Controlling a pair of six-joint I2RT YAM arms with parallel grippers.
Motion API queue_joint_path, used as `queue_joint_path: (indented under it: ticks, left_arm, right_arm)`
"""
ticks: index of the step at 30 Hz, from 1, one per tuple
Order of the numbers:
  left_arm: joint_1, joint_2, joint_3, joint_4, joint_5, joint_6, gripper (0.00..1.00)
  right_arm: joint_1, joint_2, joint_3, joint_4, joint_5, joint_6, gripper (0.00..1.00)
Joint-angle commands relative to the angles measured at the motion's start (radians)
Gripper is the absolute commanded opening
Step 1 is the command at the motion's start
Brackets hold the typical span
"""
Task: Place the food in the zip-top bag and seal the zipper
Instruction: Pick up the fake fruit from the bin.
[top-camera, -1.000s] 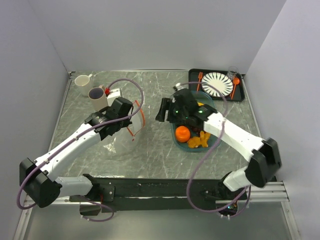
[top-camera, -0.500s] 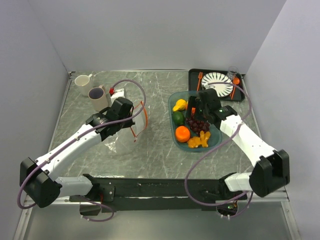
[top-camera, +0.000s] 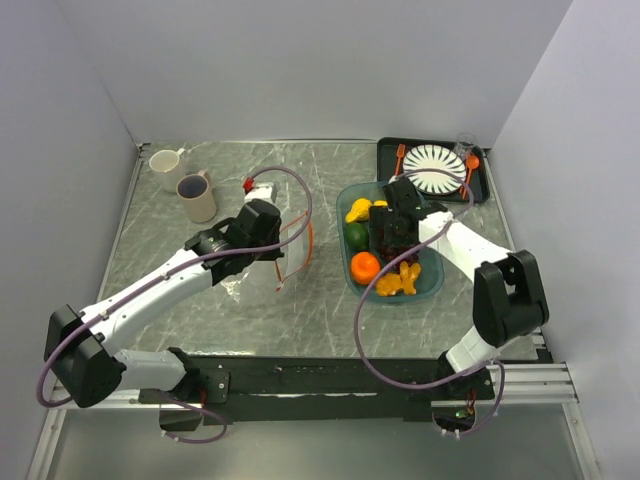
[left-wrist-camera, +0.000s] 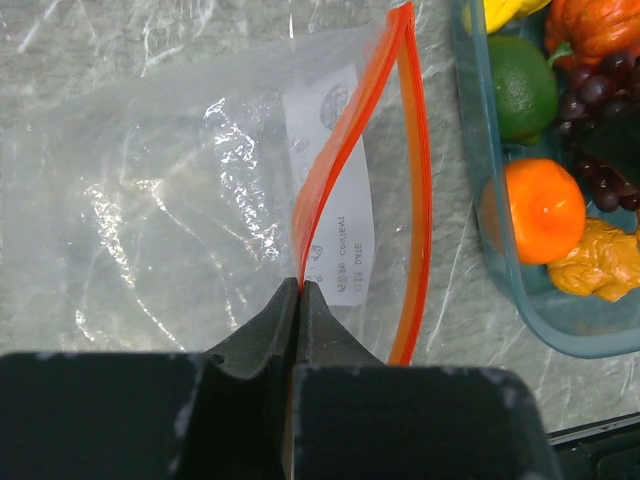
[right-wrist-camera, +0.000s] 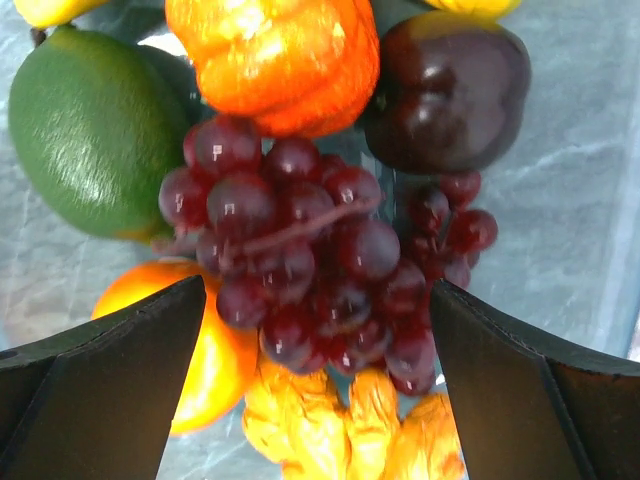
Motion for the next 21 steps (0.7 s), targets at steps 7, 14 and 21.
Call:
queue_joint_path:
  ticks: [7, 14, 21]
  left_arm:
    - [-0.012, -0.007, 0.033, -0.001, -0.017, 0.013, 0.01]
    - [-0.012, -0.026, 0.022, -0.009, -0.033, 0.008, 0.01]
    - [-0.012, -0.015, 0.024, -0.009, -0.037, 0.003, 0.01]
  right_arm:
    - [-0.008, 0.142, 0.065, 0.018, 0.015, 0.006, 0.91]
    - [-0.012, 0.089, 0.024, 0.05, -0.054, 0.025, 0.42]
    - [-0.013, -0.078, 0.007, 0.049, -0.103, 0.054, 0.17]
